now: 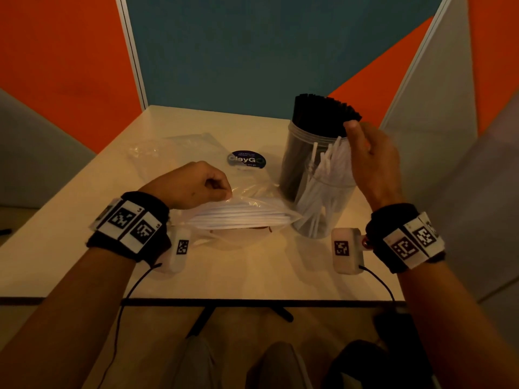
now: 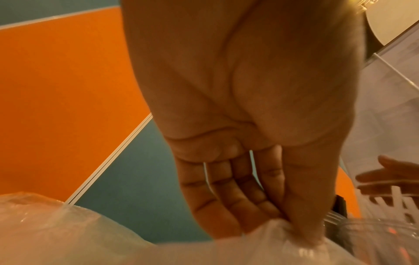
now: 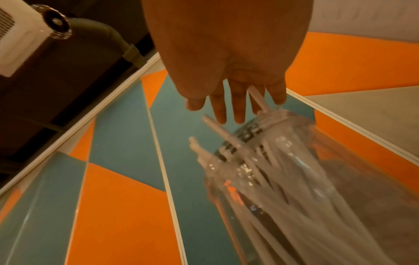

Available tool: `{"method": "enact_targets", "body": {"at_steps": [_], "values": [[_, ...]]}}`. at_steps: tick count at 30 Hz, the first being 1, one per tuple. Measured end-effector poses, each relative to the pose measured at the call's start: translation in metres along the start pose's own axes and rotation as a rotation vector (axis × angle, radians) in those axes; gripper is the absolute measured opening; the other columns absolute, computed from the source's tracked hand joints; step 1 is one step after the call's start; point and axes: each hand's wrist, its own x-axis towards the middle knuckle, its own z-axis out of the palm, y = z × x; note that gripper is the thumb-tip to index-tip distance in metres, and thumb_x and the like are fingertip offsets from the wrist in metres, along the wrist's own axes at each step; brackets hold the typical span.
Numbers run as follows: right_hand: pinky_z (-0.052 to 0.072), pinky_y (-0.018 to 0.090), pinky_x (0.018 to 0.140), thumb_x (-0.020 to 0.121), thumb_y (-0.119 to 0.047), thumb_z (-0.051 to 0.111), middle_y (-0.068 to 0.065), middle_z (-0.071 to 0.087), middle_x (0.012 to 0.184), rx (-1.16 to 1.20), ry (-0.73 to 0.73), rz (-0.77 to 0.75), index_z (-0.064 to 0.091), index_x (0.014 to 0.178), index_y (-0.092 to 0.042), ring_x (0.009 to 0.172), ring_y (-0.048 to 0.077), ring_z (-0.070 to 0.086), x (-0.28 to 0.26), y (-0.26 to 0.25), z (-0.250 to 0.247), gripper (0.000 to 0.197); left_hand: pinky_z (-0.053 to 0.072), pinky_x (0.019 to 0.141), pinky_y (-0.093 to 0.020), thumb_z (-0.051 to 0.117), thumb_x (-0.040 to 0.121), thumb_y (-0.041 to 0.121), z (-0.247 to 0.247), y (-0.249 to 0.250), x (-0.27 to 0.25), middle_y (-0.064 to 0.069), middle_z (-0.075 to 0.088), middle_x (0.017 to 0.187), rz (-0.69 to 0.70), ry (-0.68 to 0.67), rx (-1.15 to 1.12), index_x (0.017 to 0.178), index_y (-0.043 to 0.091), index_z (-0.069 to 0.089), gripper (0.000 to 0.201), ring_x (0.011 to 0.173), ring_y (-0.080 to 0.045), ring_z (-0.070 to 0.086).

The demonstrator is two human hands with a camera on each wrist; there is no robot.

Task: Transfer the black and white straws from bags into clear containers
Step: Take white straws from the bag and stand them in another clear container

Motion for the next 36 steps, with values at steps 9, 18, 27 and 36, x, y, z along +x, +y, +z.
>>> {"method": "enact_targets", "body": {"at_steps": [9, 18, 27, 36], "values": [[0.044, 0.025, 0.094, 0.089, -0.002, 0.048, 0.002, 0.061, 0.113, -0.233, -0.647, -0.381, 0.066, 0.112, -0.016, 0.103, 0.015, 0.056, -0.079, -0.074, 0.053, 0.032, 0.04, 0.069, -0.008, 0.065, 0.087, 0.023, 0.001, 0.004, -0.002, 0.011, 0.069, 0.088, 0.028, 0.048, -0.021, 0.087, 0.026, 0.068, 0.005, 0.075, 0.004, 0.06], [0.048, 0.042, 0.092, 0.092, -0.018, 0.054, 0.01, 0.056, 0.127, -0.368, -0.854, -0.418, 0.056, 0.127, -0.016, 0.112, 0.03, 0.055, -0.101, -0.066, 0.137, 0.035, 0.047, 0.079, -0.018, 0.065, 0.088, 0.02, 0.003, 0.008, -0.007, 0.006, 0.069, 0.088, 0.045, 0.111, -0.037, 0.092, 0.018, 0.071, 0.008, 0.082, -0.005, 0.063], [0.047, 0.041, 0.089, 0.091, -0.015, 0.051, 0.013, 0.06, 0.12, -0.426, -0.793, -0.479, 0.057, 0.122, -0.009, 0.105, 0.03, 0.057, -0.099, -0.071, 0.141, 0.032, 0.046, 0.077, -0.014, 0.064, 0.088, 0.02, 0.001, 0.008, -0.01, 0.01, 0.068, 0.086, 0.054, 0.126, -0.029, 0.093, 0.017, 0.072, 0.009, 0.08, 0.0, 0.061], [0.044, 0.042, 0.096, 0.095, -0.016, 0.048, 0.013, 0.055, 0.128, -0.404, -0.801, -0.409, 0.05, 0.129, -0.009, 0.113, 0.03, 0.054, -0.104, -0.067, 0.147, 0.035, 0.039, 0.072, -0.002, 0.064, 0.089, 0.019, 0.007, 0.007, -0.017, 0.008, 0.066, 0.093, 0.088, 0.147, -0.022, 0.097, 0.017, 0.071, 0.012, 0.084, -0.001, 0.056]]}}
